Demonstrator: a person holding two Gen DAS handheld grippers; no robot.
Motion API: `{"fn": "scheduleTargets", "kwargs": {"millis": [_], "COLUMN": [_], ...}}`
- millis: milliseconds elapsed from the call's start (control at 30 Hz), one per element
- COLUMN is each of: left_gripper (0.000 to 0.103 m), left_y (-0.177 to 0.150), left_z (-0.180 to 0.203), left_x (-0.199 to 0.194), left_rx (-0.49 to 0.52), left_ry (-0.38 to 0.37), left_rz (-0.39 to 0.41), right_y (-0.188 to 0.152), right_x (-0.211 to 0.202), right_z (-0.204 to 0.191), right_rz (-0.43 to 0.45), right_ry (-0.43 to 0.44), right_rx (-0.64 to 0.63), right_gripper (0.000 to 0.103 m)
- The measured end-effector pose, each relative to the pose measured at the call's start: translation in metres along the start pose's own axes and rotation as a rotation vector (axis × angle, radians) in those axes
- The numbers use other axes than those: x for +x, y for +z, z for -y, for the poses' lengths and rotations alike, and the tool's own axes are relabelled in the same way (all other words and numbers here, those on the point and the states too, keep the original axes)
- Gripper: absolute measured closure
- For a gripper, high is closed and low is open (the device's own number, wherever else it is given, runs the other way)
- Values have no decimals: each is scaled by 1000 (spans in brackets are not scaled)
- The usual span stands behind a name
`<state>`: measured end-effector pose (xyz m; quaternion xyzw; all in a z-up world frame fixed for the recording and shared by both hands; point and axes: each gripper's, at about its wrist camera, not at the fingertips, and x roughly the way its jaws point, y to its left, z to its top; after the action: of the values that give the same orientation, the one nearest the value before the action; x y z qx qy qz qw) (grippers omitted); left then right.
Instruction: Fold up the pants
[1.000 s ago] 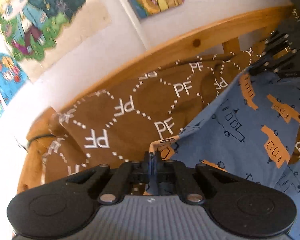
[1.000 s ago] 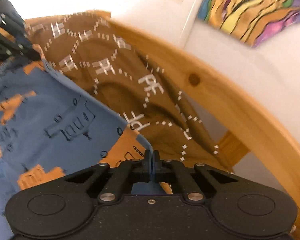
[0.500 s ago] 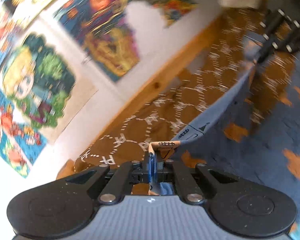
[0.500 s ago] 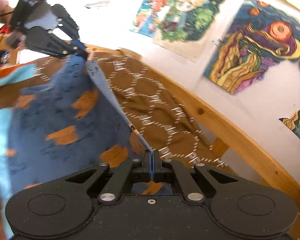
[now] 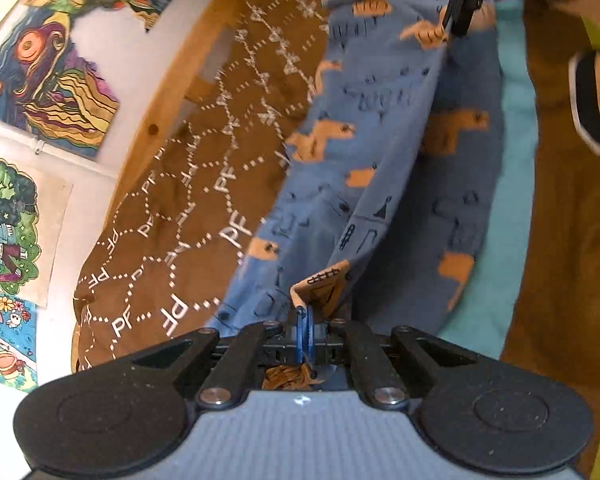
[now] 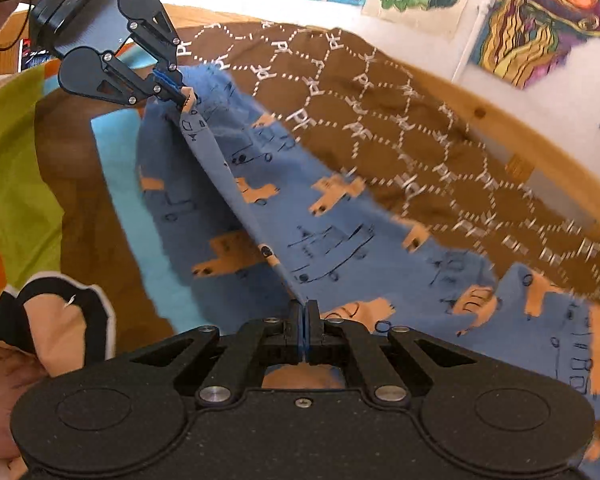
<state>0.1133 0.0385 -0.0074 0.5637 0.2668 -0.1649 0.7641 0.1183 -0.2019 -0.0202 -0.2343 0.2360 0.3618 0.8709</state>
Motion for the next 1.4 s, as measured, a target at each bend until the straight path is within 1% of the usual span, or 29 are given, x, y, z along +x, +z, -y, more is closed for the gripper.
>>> {"fn": "scheduleTargets", "kwargs": {"millis": [67,133,200,267,333,400,433,533,600,667,700,733,833,900,933,967,1067,1100,1133,1167,1200,1267,1333,1400], "left_gripper": [100,100,100,100,100,100,97,94,83,56,52,51,52,72,89,94,99,99,99,99,99,99,98,97], "left_y": [-3,-4,-3,-3,-5,-10,-12,-15,-16,-17,-18,-18,-19,-18,-17,-17,-14,-14,-16,-19,-22,-29,-34,-34], "left_z": [5,4,5,8,13,20,23,24,23,24,24,23,19,19,19,19,21,22,24,27,30,37,45,49], "left_x": [1,0,-6,-12,-14,-8,-6,-2,-3,-4,-5,-6,-8,-9,-10,-11,-18,-20,-21,-21,-20,-13,-7,-5], "left_rx": [13,27,75,150,190,194,192,134,141,174,181,180,167,185,190,204,285,328,373,422,444,453,451,418], "left_ry": [12,28,67,104,95,74,79,92,106,141,155,159,151,145,140,146,231,252,256,249,235,189,178,157], "left_rz": [-14,-16,-8,3,-8,-30,-36,-52,-53,-50,-51,-54,-68,-68,-68,-67,-42,-36,-40,-45,-52,-82,-94,-99], "right_y": [-3,-3,-3,-1,1,1,-1,-6,-6,-6,-7,-7,-7,-8,-8,-8,-7,-6,-6,-5,-5,-4,-4,-4], "right_x": [4,5,5,4,0,1,3,9,10,11,11,11,11,10,10,10,8,7,5,4,4,4,7,10], "right_z": [-4,-8,-10,-8,-13,-22,-26,-30,-25,-22,-21,-21,-20,-19,-19,-19,-19,-20,-21,-23,-25,-30,-34,-33], "right_rz": [-2,-2,3,5,6,-14,-21,-31,-27,-25,-24,-24,-21,-19,-18,-16,-7,-4,-1,-1,-1,-6,-17,-25], "right_ry": [7,13,9,17,22,29,26,28,35,41,42,44,46,48,47,47,49,51,55,58,59,60,56,53], "right_rx": [24,16,6,22,-9,-62,-79,-81,-57,-37,-31,-27,-21,-13,-10,-8,-9,-11,-16,-27,-41,-74,-89,-82], "right_gripper": [103,103,103,103,103,103,103,103,103,103,103,103,103,103,103,103,103,103,103,103,103,103,103,103]}}
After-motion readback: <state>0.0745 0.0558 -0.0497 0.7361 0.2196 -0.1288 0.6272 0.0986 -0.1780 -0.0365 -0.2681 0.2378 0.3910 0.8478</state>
